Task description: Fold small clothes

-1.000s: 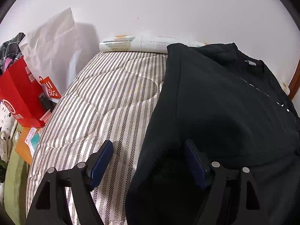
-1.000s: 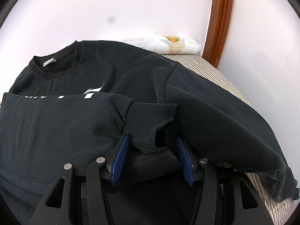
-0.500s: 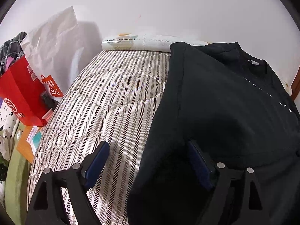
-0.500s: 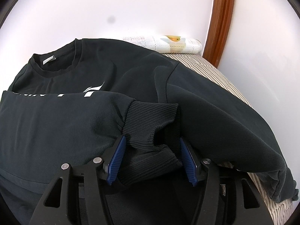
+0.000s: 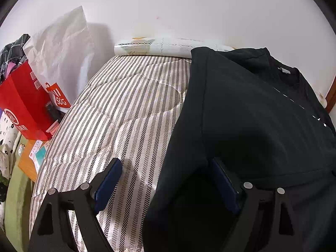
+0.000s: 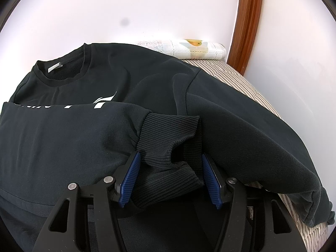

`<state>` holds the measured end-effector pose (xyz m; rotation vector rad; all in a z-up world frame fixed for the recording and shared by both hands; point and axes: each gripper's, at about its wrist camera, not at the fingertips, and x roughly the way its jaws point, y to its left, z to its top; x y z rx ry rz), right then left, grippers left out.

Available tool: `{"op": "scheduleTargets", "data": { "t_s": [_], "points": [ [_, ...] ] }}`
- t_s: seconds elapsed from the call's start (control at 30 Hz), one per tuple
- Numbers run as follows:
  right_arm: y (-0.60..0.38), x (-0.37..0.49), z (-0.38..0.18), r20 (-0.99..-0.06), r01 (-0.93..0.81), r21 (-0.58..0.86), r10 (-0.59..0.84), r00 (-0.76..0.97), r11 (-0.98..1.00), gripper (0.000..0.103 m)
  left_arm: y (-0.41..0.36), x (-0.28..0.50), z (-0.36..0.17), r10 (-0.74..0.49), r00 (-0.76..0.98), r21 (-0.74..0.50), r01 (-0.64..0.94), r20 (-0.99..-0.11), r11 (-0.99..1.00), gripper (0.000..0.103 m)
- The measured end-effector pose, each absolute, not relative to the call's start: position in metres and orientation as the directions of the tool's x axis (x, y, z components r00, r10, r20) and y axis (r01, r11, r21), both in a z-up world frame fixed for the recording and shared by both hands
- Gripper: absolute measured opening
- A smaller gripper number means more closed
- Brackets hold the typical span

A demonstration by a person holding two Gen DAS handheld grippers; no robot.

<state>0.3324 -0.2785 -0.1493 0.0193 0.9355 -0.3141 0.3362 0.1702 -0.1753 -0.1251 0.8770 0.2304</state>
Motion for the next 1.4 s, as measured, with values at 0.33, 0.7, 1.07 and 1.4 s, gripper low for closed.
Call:
{"op": "scheduleTargets", "data": {
  "t_s": [0.33, 0.7, 1.07, 1.4],
  "points": [
    [-0.279, 0.332, -0.150, -0.794, 0.274, -0.118, -0.256, 0.552, 0.955, 0.059, 0.170, 0.336, -0.175, 0.150, 0.617, -0.013, -0.252, -0.773, 0.968, 0.086],
    [-0.277, 0.324, -0.144, -0.766, 0.283, -0.126, -0.275, 0.581, 0.951, 0.059, 0.164, 0.331, -0.170, 0.180, 0.643, 0.019, -0.249, -0.744, 0.968, 0.084],
    [-0.268, 0.298, -0.113, -0.673, 0.276, -0.118, -0.281, 0.684, 0.954, 0.065, 0.142, 0.327, -0.160, 0.176, 0.691, 0.087, -0.162, -0.701, 0.983, 0.085],
    [-0.286, 0.273, -0.074, -0.649, 0.353, -0.231, -0.414, 0.638, 0.907, 0.065, 0.148, 0.333, -0.168, 0.152, 0.657, 0.052, -0.168, -0.738, 0.984, 0.085]
  ]
}}
